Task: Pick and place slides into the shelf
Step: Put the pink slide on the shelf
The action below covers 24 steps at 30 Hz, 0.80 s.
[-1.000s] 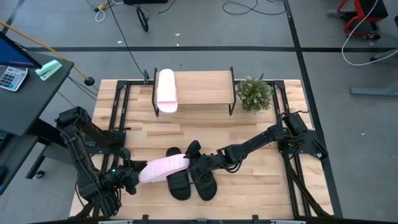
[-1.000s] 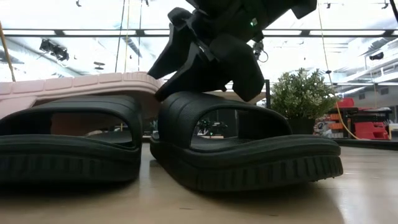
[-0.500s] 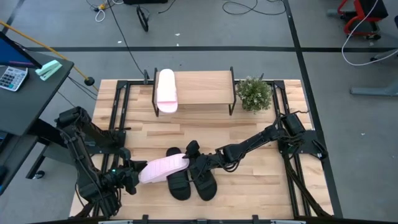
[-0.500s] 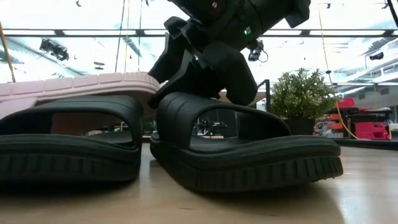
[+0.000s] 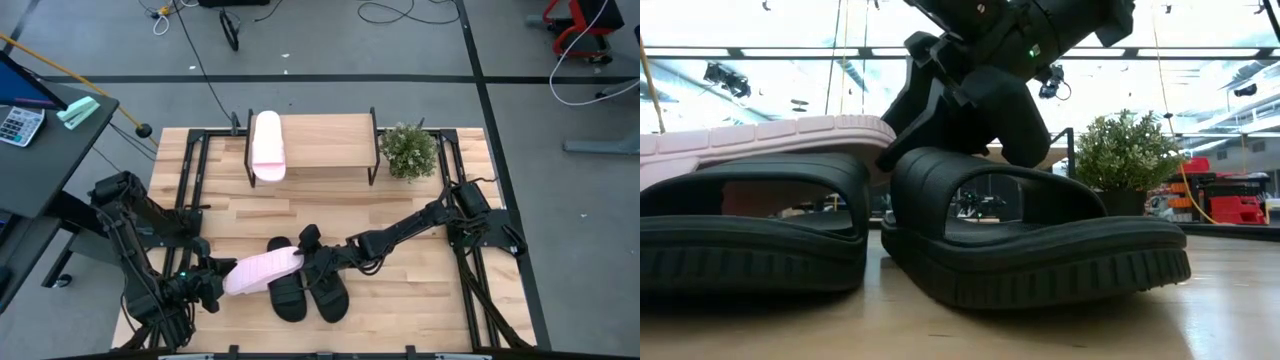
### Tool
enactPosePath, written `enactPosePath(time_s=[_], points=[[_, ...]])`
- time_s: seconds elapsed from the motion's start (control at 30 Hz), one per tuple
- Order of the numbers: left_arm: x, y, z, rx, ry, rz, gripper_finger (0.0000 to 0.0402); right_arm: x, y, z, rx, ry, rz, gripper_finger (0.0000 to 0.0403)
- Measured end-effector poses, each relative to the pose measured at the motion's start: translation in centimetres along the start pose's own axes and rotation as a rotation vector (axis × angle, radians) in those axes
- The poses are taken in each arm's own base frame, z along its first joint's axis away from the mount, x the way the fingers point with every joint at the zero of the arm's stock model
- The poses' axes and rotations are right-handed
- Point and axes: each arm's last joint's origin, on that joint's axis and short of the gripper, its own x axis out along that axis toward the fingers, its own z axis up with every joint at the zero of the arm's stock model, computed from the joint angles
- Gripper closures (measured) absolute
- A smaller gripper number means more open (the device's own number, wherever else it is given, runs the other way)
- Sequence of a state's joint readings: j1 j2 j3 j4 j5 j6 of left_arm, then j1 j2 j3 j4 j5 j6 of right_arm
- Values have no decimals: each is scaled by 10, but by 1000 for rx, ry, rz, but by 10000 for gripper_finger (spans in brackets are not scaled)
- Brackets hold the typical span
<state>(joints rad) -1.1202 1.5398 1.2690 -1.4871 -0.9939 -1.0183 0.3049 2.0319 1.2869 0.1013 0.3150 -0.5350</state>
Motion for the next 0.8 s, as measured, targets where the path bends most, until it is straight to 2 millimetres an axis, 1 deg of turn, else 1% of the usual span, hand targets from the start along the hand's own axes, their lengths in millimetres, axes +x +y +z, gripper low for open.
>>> enactPosePath(time_s=[0.13,0.33,0.4,0.5,0.6,0.7,0.8], points=[[0,0,0,0,0,0,356,1,-3,-2,22,-17,35,228],[0,0,0,0,0,0,357,4,-9,-6,104,-12,29,306],[0,0,0,0,0,0,355,4,-11,-7,115,-11,25,326],[0,0,0,0,0,0,354,4,-13,-7,122,-13,19,328],[0,0,0,1,1,0,357,0,-18,-2,121,-24,8,333],[0,0,0,3,4,-2,361,-4,-25,7,123,-45,5,334],[0,0,0,4,7,-3,362,-9,-34,20,116,-27,5,337]])
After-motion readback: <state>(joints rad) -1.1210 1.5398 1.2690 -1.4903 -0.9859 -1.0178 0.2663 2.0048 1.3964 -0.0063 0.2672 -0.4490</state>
